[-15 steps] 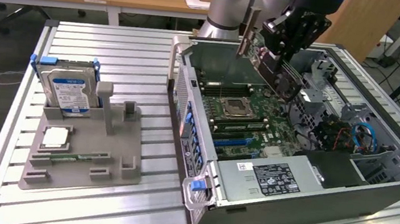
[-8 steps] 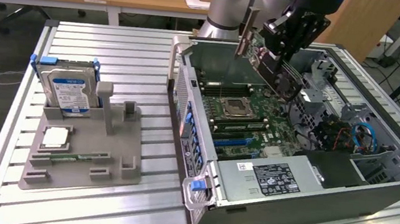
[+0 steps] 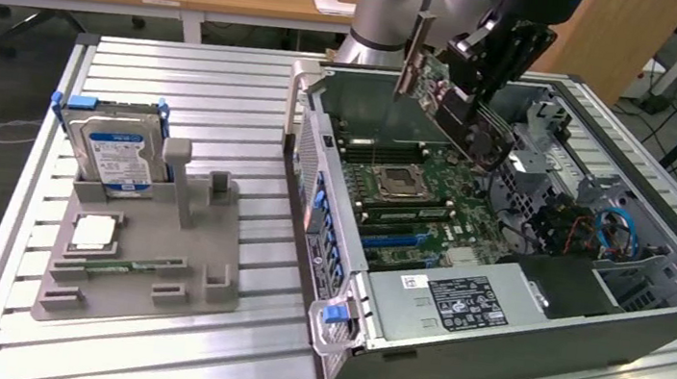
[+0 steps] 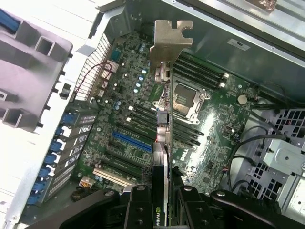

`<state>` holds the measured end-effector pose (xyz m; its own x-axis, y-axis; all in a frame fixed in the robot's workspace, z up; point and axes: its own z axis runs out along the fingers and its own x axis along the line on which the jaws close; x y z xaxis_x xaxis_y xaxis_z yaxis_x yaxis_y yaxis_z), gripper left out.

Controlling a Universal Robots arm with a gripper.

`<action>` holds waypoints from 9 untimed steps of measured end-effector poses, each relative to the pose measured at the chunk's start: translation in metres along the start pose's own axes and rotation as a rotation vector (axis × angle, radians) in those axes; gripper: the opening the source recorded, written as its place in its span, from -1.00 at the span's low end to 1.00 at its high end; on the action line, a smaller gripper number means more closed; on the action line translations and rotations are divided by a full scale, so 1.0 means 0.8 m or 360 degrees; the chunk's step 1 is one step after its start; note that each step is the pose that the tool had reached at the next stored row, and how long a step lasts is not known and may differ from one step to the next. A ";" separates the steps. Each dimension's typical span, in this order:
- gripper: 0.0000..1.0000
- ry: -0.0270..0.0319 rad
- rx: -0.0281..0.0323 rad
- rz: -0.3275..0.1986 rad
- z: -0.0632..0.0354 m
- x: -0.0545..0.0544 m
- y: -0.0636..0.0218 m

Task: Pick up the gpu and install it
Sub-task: 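Insert the gpu into the slot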

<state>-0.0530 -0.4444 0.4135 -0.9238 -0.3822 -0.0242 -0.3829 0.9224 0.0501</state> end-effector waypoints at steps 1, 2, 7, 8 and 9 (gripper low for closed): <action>-0.48 0.00005 -0.00003 -0.0009 0.000 0.000 0.000; -0.48 0.00009 -0.00004 -0.0018 0.000 0.000 0.000; -0.48 0.00032 -0.00015 -0.0064 0.000 0.000 0.000; -0.48 0.00036 -0.00018 -0.0073 0.000 0.000 0.000; -0.48 0.00041 -0.00020 -0.0082 0.000 0.000 0.000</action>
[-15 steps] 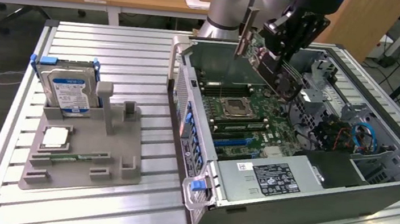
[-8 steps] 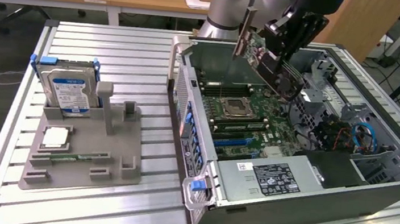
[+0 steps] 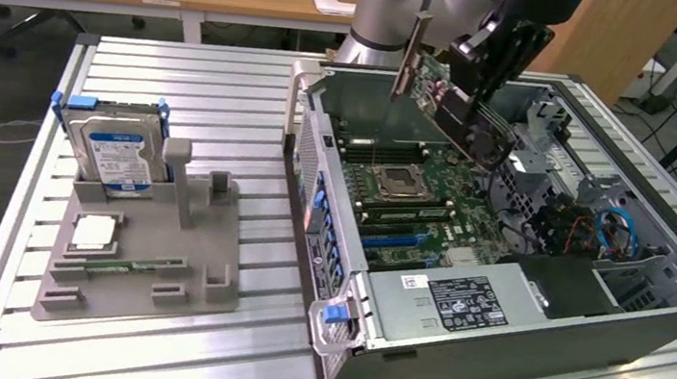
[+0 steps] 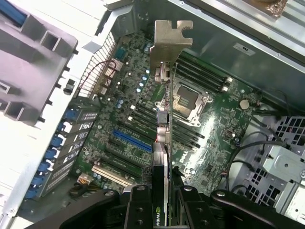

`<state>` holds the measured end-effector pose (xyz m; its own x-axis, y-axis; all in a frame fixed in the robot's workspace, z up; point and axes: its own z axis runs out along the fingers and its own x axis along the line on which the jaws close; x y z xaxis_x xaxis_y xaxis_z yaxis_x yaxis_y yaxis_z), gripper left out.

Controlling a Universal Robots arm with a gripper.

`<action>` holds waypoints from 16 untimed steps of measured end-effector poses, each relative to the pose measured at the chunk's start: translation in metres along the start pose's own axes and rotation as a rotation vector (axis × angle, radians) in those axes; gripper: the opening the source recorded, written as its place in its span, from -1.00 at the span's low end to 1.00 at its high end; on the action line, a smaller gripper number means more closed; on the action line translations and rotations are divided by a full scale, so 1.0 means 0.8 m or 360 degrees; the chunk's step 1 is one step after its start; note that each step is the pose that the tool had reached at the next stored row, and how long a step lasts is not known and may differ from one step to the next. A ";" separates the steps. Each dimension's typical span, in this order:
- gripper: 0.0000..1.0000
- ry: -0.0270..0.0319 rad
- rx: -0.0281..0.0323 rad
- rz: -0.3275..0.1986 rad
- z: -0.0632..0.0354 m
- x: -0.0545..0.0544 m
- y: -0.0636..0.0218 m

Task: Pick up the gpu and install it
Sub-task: 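Insert the gpu into the slot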

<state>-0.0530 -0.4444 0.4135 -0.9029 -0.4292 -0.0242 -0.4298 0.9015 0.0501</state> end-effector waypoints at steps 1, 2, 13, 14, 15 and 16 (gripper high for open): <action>-0.48 0.00005 -0.00002 -0.0009 0.000 0.000 0.000; -0.48 0.00009 -0.00004 -0.0018 0.000 0.000 0.000; -0.48 0.00061 -0.00028 -0.0118 0.000 0.000 0.000; -0.48 0.00065 -0.00030 -0.0127 0.000 0.000 0.000; -0.48 0.00069 -0.00032 -0.0136 0.000 0.000 0.000; -0.48 0.00073 -0.00035 -0.0145 0.000 0.000 0.000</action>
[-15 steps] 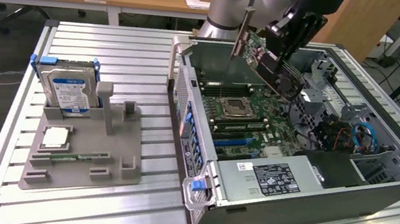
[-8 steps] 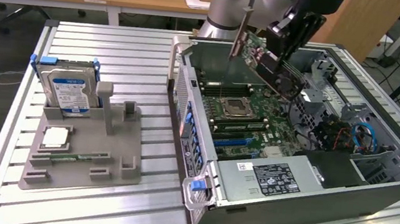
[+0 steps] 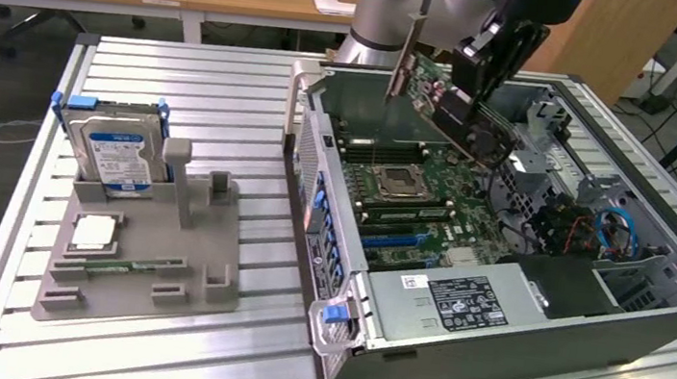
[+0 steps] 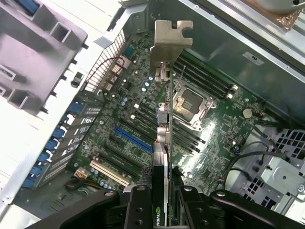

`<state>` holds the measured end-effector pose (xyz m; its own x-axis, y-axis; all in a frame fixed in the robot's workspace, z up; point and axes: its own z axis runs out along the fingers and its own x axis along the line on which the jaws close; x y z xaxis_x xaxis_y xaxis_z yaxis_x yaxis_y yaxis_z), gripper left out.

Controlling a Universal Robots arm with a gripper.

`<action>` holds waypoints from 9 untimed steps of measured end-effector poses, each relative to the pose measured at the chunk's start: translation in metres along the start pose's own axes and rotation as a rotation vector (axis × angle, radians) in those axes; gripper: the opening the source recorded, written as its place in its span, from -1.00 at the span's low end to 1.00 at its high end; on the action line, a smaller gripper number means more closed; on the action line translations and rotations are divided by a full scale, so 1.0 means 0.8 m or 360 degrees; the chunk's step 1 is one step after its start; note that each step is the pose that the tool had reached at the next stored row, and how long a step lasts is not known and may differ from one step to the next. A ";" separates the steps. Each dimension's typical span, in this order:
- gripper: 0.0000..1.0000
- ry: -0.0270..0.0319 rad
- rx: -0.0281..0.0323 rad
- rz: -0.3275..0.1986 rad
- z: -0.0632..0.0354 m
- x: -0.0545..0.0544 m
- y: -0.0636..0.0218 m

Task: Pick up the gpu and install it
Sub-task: 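Insert the gpu into the slot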

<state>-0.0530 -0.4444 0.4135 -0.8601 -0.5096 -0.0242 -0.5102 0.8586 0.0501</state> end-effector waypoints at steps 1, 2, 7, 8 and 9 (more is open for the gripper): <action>-0.48 0.00005 -0.00003 -0.0010 0.000 0.000 0.000; -0.48 0.00009 -0.00005 -0.0019 0.000 0.000 0.000; -0.48 0.00031 -0.00016 -0.0063 0.000 0.000 0.000; -0.48 0.00036 -0.00017 -0.0073 0.000 0.000 0.000; -0.48 0.00041 -0.00021 -0.0082 0.000 0.000 0.000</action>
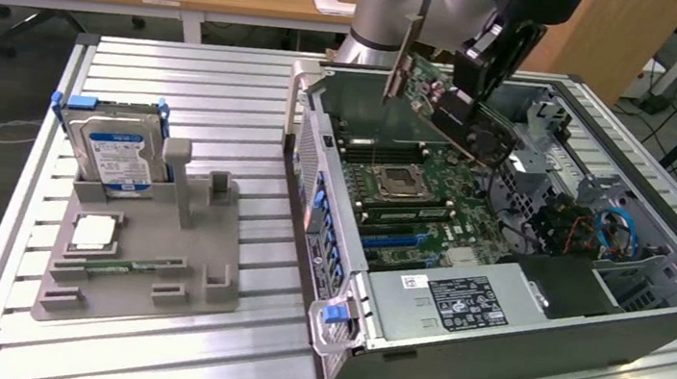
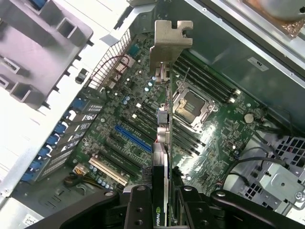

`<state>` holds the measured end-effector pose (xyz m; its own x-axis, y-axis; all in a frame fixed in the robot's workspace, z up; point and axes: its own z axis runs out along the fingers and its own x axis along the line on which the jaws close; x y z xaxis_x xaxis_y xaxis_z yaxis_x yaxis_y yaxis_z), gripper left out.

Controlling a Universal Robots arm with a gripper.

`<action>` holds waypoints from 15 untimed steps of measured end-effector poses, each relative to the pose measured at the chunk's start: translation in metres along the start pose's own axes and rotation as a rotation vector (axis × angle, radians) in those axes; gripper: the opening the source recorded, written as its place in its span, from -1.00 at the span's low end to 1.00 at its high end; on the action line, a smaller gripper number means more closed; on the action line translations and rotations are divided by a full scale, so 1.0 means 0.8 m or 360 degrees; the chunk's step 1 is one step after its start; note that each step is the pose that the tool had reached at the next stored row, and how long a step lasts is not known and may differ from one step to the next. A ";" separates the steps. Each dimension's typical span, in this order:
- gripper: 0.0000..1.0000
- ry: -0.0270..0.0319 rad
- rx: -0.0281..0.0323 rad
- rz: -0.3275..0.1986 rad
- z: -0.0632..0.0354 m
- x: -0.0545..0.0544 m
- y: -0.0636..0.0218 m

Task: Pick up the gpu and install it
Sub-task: 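Insert the gpu into the slot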

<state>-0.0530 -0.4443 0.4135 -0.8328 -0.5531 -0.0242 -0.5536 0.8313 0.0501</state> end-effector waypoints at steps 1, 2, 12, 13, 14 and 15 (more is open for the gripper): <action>-0.48 0.00004 -0.00001 -0.0009 0.000 0.000 0.000; -0.48 0.00009 -0.00004 -0.0018 0.000 0.000 0.000; -0.48 0.00053 -0.00025 -0.0105 0.000 0.000 0.000; -0.48 0.00057 -0.00027 -0.0114 0.000 0.000 0.000; -0.48 0.00060 -0.00030 -0.0122 0.000 0.000 0.000; -0.48 0.00066 -0.00031 -0.0131 0.000 0.000 0.000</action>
<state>-0.0530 -0.4444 0.4134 -0.7845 -0.6196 -0.0242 -0.6200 0.7830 0.0501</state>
